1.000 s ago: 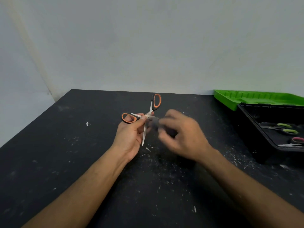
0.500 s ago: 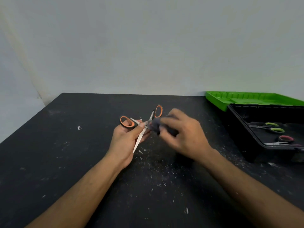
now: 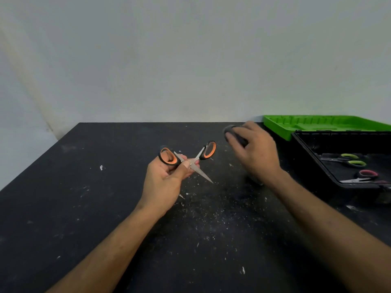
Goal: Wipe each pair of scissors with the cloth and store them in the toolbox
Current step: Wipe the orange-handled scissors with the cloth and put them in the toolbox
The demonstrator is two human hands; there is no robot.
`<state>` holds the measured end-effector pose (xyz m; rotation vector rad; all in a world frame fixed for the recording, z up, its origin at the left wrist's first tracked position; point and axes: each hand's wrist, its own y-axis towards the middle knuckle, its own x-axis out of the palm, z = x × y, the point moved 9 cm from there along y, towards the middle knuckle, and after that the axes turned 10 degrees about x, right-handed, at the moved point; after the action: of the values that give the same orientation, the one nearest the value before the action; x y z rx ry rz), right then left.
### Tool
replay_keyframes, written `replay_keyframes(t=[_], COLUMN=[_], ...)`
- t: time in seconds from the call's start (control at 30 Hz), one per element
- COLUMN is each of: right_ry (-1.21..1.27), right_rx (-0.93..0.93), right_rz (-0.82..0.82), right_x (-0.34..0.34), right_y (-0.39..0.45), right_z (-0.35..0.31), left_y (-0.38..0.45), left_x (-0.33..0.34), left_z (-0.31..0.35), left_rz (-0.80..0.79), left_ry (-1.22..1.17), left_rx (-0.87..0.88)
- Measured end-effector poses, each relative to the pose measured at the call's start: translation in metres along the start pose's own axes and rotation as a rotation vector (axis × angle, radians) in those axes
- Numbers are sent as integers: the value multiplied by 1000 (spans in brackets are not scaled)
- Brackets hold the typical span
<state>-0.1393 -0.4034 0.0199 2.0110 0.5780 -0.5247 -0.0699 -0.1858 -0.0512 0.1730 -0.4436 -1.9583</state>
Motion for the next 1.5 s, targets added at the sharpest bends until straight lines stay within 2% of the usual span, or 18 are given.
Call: replay_keyframes(t=[0.07, 0.13, 0.2, 0.37, 0.5, 0.67, 0.8, 0.9, 1.03, 1.2, 1.3, 1.4, 1.5], right_ry=[102, 117, -7, -86, 9, 18, 16, 82, 130, 72, 44, 102, 94], right_rx=[-5, -193, -350, -245, -17, -293, -165, -79, -186, -334, -268, -186, -296], right_rz=[45, -63, -182, -133, -35, -195, -122, -100, -153, -182, -121, -22, -119], right_x=[-13, -10, 6, 16, -3, 9, 9, 3, 2, -1, -1, -6, 8], right_y=[-11, -36, -55, -30, -8, -48, -23, -13, -35, -45, -36, -28, -56], right_z=[-8, -45, -65, -45, -10, -60, -36, -21, -37, -47, -37, -29, -51], left_y=[3, 3, 1, 1, 1, -2, -4, -4, -6, -7, -5, -1, 2], left_x=[-2, 0, 3, 1, -2, 8, 9, 8, 7, 10, 8, 5, 4], left_z=[-4, -4, -1, 3, 9, 21, 26, 30, 30, 30, 24, 11, -1], left_rz=[22, 18, -15, -47, -43, -67, -86, -69, -76, -71, -60, -43, 1], left_ry=[3, 47, 153, 293, 393, 470, 534, 526, 539, 506, 493, 334, 133], left_rx=[-17, 9, 55, 124, 173, 275, 324, 335, 352, 348, 315, 215, 90])
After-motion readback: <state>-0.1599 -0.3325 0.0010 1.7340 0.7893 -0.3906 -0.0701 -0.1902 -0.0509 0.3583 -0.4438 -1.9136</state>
